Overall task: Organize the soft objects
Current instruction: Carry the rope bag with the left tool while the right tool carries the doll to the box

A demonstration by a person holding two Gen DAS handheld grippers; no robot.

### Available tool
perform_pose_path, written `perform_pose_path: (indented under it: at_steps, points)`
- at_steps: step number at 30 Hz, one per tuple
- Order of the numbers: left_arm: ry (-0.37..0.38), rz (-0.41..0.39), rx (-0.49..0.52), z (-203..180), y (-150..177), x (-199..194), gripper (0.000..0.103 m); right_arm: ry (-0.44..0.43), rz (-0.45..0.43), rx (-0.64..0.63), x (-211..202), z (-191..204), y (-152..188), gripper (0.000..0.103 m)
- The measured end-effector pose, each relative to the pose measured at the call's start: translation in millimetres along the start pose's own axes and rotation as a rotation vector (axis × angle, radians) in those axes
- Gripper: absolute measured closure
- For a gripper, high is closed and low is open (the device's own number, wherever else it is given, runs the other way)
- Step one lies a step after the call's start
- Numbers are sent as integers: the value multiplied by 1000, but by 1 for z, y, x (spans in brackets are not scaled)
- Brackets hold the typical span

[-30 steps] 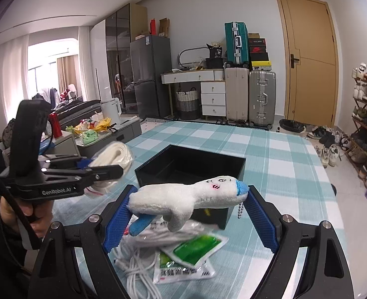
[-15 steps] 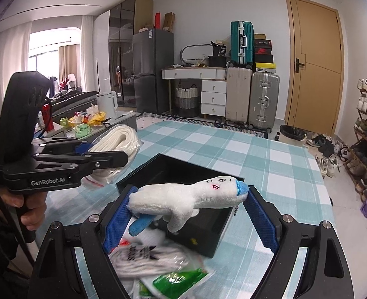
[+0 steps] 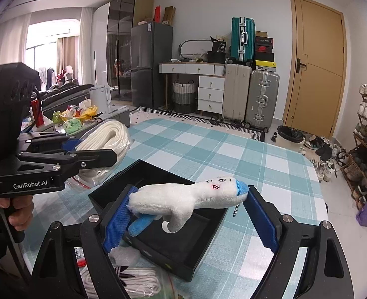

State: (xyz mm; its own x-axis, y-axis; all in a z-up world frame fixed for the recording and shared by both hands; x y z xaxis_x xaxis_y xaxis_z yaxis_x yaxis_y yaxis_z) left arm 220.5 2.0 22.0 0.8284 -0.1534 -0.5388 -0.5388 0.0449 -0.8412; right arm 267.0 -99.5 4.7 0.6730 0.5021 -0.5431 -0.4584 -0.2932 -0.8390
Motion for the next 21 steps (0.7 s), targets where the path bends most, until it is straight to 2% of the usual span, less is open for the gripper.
perform_pose_path:
  at_steps: [21]
  points:
    - [17, 70, 12, -3, 13, 42, 69, -24, 66, -39, 35, 0, 11, 16]
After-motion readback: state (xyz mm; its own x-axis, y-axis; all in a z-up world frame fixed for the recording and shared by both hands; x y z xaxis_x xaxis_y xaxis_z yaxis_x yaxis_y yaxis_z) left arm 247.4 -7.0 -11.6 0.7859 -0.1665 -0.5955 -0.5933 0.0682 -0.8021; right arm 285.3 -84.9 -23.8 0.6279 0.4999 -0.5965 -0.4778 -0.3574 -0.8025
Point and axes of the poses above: each gripper's, at about its wrist camera, not at the fingertips, and x roughly the way its jaws point, z to its left, y to its underside, the point moved 9 cm from there along x, roughly the way its jaws point, and after that the axes turned 3 degrees about x, right-handed, at the moved point
